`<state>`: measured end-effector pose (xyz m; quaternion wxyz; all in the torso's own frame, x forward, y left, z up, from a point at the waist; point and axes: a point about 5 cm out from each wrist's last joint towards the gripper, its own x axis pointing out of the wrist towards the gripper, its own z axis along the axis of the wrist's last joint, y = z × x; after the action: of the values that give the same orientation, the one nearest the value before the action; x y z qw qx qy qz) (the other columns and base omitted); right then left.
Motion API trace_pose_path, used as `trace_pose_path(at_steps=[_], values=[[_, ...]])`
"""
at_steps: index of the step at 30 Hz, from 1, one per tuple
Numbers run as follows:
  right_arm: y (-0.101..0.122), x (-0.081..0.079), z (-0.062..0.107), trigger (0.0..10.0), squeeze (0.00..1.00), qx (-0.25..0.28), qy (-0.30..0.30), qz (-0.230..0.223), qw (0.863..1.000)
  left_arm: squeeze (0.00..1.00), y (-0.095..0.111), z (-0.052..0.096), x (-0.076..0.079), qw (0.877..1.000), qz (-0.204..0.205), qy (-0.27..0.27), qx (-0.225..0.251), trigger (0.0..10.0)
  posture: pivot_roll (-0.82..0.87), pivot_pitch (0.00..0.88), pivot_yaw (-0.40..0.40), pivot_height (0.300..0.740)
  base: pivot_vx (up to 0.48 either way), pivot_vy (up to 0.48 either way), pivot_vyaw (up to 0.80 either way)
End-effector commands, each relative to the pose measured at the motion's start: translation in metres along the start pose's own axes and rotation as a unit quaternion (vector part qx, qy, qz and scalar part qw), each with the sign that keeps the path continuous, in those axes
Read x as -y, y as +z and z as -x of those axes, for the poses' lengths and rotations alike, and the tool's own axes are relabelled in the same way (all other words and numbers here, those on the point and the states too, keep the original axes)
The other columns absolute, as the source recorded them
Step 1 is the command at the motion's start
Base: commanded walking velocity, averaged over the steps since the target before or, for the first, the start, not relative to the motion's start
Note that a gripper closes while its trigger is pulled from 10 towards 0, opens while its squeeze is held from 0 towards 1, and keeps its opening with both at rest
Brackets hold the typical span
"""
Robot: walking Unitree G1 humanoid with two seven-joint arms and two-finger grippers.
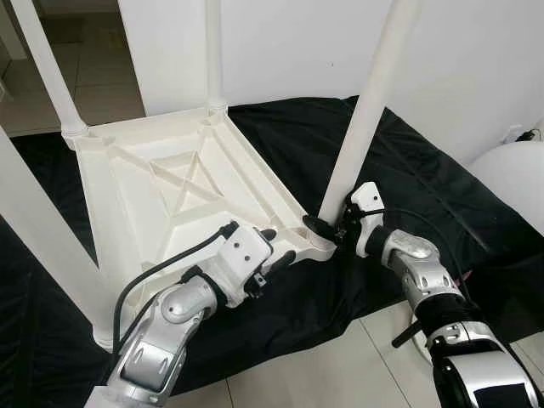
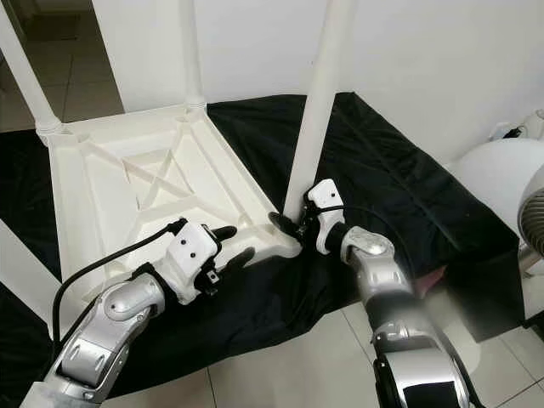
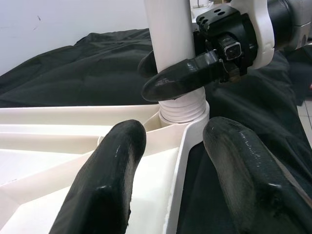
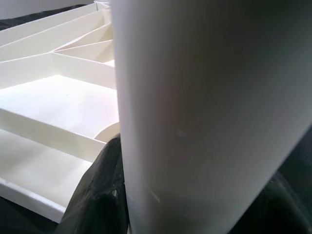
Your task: Building children table
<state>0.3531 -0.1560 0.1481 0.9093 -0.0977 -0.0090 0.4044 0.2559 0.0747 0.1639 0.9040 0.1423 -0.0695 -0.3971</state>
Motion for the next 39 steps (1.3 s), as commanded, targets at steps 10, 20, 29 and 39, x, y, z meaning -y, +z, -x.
trace_pose_path(at_steps=[10,20,29,39], values=[[0.01,-0.016,-0.009,10.0,0.0,0.034,-0.046,-0.025,0.998,0.0,-0.003,-0.001,0.004,1.0,0.001,0.016,-0.003,10.0,0.0,0.043,-0.047,0.74,0.0,0.0,0.0],[0.008,-0.031,-0.008,10.0,0.0,0.028,-0.163,-0.081,0.983,0.0,-0.004,-0.001,0.007,1.0,0.001,0.01,-0.005,10.0,-0.01,0.044,-0.042,0.74,0.0,0.0,0.0],[0.005,-0.057,-0.005,10.0,0.0,0.02,-0.316,-0.109,0.942,0.0,-0.005,0.0,0.008,1.0,0.001,0.002,-0.006,10.0,-0.01,0.042,-0.04,0.74,0.0,0.0,0.0],[0.013,-0.079,-0.002,10.0,0.0,0.031,-0.383,-0.134,0.913,0.0,-0.007,-0.001,0.011,1.0,-0.002,-0.005,-0.009,10.0,-0.01,0.03,-0.044,0.74,0.0,0.0,0.0]])
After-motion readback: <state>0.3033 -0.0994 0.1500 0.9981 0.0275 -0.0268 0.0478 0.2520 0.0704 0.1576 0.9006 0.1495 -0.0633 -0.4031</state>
